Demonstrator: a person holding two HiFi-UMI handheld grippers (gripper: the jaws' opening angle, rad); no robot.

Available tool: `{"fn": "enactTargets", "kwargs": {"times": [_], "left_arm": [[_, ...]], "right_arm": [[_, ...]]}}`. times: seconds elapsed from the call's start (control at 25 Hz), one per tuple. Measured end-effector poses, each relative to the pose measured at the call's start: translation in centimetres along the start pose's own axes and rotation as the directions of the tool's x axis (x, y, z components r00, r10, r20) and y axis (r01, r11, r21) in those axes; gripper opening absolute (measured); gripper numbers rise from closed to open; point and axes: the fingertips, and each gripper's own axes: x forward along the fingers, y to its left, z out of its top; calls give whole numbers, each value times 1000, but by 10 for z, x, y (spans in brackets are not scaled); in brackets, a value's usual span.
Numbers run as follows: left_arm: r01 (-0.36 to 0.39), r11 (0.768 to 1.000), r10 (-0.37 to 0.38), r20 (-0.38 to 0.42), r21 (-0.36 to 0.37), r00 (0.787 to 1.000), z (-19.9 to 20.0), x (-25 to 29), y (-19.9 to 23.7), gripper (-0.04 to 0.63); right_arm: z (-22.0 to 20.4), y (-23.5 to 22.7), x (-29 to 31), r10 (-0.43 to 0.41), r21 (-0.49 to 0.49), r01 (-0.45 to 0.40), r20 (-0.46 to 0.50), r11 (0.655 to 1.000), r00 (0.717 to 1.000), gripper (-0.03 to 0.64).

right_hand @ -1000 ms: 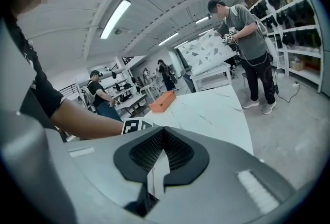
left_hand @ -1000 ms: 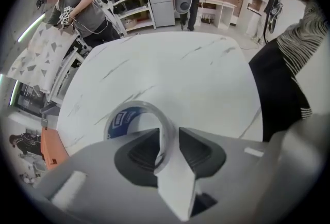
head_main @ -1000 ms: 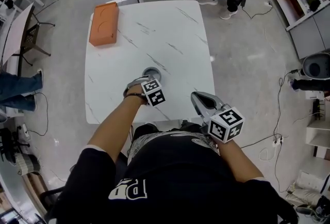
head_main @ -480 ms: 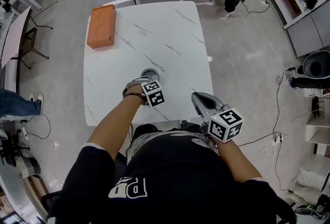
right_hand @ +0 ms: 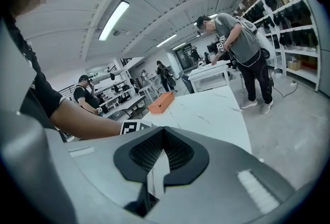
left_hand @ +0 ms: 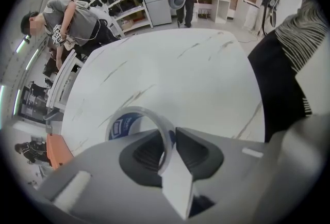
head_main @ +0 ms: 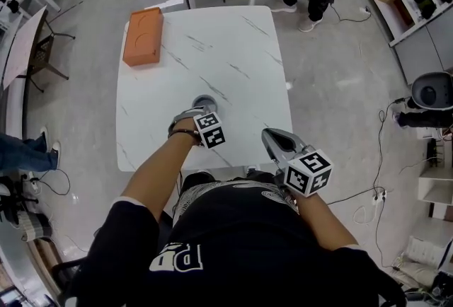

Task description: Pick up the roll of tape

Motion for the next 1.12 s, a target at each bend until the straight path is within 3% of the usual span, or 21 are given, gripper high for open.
{"fn": "enactTargets", "kwargs": {"times": [0.28,0.44,0.6,0.8,1.12], "left_arm": [[-22,998,22,12,-61,1000,-13,-19,7,133],[-14,983,28,76,-183,997,-14,-41,7,134],[0,945,52,149,-328,987,-18,-68,8,135],[2,891,93,187,-454,978,-34,-92,2,135],[49,780,170,286,-624,943,-54,-142,-9,135]], "right_arm": [[6,-1,3,10,-11,-10,3,1000,1000,-2],[6,3,12,34,-28,-34,-21,999,999,-2],[4,13,25,74,-53,-77,-55,996,996,-2],[7,33,39,129,-95,-136,-83,986,988,-2],[10,52,56,181,-135,-196,-116,971,977,-2]]}}
